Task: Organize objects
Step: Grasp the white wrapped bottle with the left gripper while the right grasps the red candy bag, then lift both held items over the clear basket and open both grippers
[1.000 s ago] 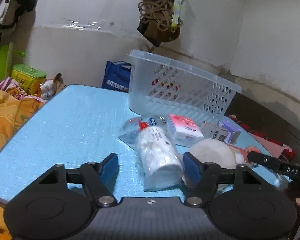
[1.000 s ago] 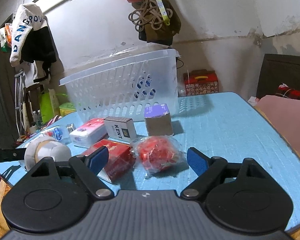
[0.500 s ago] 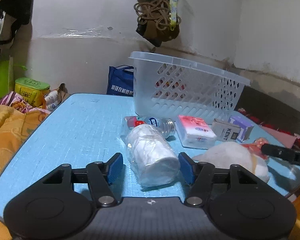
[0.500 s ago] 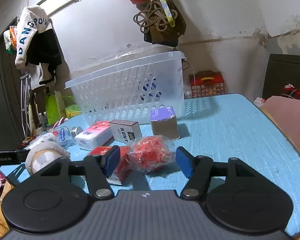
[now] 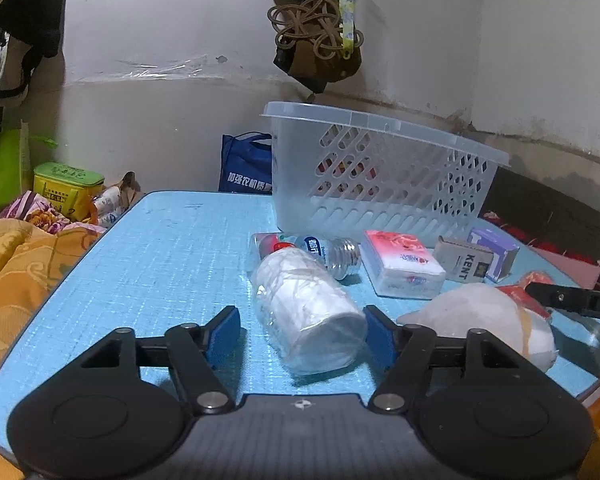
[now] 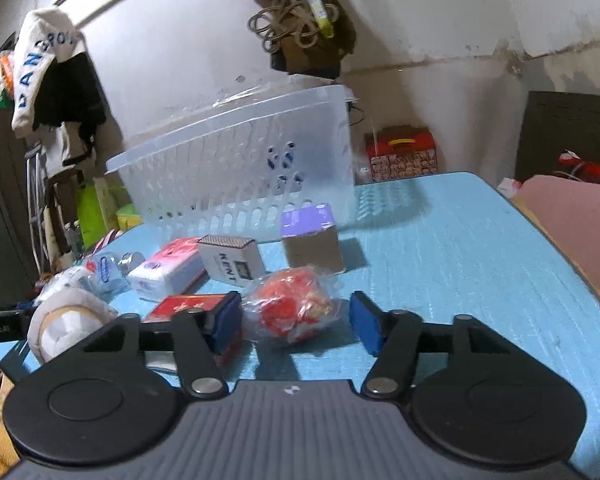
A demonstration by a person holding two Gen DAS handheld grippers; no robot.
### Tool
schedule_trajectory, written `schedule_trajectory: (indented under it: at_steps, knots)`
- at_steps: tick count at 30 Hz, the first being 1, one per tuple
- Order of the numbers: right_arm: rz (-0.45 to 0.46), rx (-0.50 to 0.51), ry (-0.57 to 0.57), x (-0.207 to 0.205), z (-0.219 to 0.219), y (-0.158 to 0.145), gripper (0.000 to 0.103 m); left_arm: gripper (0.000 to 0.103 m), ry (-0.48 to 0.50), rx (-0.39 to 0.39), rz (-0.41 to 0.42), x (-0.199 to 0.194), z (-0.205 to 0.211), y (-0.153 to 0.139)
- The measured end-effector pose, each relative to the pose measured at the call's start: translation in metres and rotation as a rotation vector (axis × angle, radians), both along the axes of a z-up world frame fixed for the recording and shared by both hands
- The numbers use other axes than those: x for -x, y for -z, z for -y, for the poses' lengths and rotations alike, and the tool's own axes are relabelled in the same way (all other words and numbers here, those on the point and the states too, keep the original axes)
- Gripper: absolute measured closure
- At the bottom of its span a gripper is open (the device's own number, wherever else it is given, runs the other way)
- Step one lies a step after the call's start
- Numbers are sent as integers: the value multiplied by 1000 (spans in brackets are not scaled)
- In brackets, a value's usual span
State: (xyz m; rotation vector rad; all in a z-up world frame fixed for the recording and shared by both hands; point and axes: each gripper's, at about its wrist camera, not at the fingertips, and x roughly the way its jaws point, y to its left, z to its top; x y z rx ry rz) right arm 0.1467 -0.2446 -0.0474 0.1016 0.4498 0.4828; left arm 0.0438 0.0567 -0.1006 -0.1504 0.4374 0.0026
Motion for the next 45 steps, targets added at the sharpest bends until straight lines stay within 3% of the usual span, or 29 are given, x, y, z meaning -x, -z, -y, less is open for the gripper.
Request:
schedule_trajectory:
  at_steps: [2, 4, 5, 8, 22, 30, 34, 38, 41, 45]
  knots:
    - [7, 9, -3, 3, -1, -1, 51, 31, 1, -10, -8, -1, 2, 1]
    - [34, 26, 0, 8, -1, -2, 52, 47, 19, -11, -5, 0, 3, 1]
    - [43, 27, 2, 11, -1, -3, 52, 50, 25, -19, -7, 1, 5, 1]
    - [72, 27, 9, 17, 1, -9, 52, 51, 2, -70, 11, 6, 12, 0]
    - [116, 13, -6, 23, 0, -26, 52, 51, -8, -64, 106, 28, 7, -13]
    - [171, 17, -48, 16, -8, -59, 52, 51, 4, -55, 176, 29, 1, -48]
    - [216, 19, -61, -12, -18, -92, 52, 51, 49, -77, 236, 7, 4, -90]
    - [192, 16, -85, -57, -38, -117, 52, 51, 80, -105, 249, -43, 11, -133]
    - [143, 67, -68, -89, -59, -120, 52, 51, 74, -106, 195, -92, 15, -150]
    - [81, 128, -48, -122, -75, -109, 52, 51, 84, -73, 68, -147, 17, -146]
